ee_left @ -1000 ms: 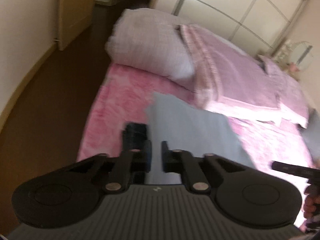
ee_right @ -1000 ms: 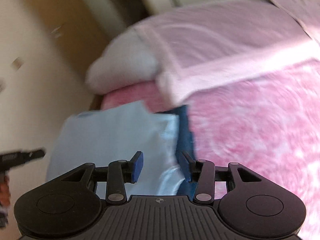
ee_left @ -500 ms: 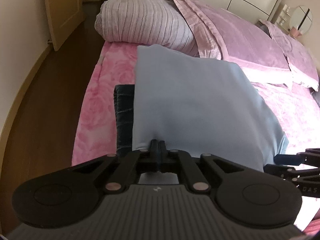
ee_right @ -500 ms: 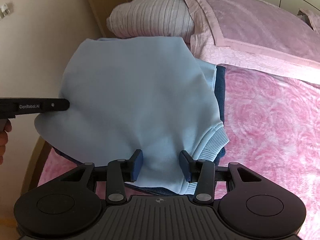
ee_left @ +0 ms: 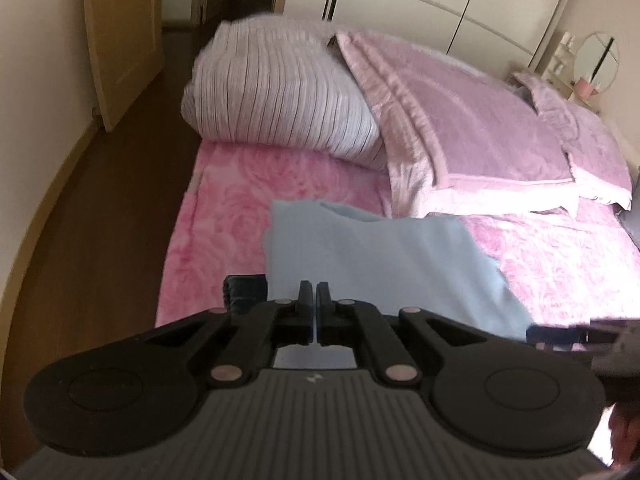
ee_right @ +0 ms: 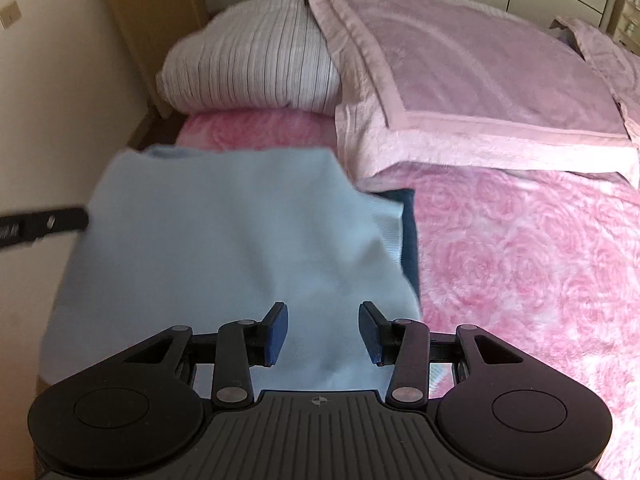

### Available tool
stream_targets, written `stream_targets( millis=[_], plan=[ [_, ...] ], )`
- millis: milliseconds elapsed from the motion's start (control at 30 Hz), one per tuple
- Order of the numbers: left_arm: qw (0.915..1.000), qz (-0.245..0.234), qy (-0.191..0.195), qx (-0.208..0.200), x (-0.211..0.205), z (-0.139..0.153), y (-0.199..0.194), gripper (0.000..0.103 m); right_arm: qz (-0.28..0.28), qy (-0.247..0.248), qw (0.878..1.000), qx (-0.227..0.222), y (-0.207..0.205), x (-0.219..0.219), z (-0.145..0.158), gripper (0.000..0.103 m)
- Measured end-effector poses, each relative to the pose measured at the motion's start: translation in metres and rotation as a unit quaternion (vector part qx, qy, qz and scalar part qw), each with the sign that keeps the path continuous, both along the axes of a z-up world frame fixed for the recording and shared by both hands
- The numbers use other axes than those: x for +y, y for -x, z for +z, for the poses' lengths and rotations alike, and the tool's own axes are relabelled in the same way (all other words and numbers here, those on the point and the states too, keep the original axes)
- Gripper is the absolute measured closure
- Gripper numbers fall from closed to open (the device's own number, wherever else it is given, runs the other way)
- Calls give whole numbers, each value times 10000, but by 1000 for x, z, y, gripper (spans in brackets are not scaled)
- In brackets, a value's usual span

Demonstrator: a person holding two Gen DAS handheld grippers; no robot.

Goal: Fold clothes
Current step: 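Lower the sweatshirt onto the jeans stack and open both tools, then smooth the sweatshirt flat on the jeans stack with both tools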

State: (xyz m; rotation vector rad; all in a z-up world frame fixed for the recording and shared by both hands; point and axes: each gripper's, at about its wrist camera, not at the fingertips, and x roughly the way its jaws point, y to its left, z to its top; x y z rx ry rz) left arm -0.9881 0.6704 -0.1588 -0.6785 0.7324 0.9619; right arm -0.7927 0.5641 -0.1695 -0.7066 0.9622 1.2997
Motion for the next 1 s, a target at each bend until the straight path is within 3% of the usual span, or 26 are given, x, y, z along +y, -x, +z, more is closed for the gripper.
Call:
stream_targets(
  millis=[100,333,467,600,767,867,1000],
  plan=[
    [9997,142,223,-8,14,-16,2,102,145,358,9991,180,2,3,-24,59],
    [9996,224,104,-170,25,5,3,103,-197,-243,9987,393,-29,32,5,59],
    [9998,162,112,-69,43,-4,-12,103,-331,-477,9966,584,-42,72,0,59],
    [9996,208,185,-44,54,-24,-13,102,-225,-77,9973,701,-46,99,-30,59],
    [9990,351,151,-239,23,4,9,103,-29,-563,9949,840,-47,44,3,59],
    [9973,526,382,-332,-13,16,21,103,110,-461,9945,930,-40,-3,16,59],
    [9971,404,591,-253,-62,15,25,102,425,-137,9947,923,-19,-55,11,59]
  ],
)
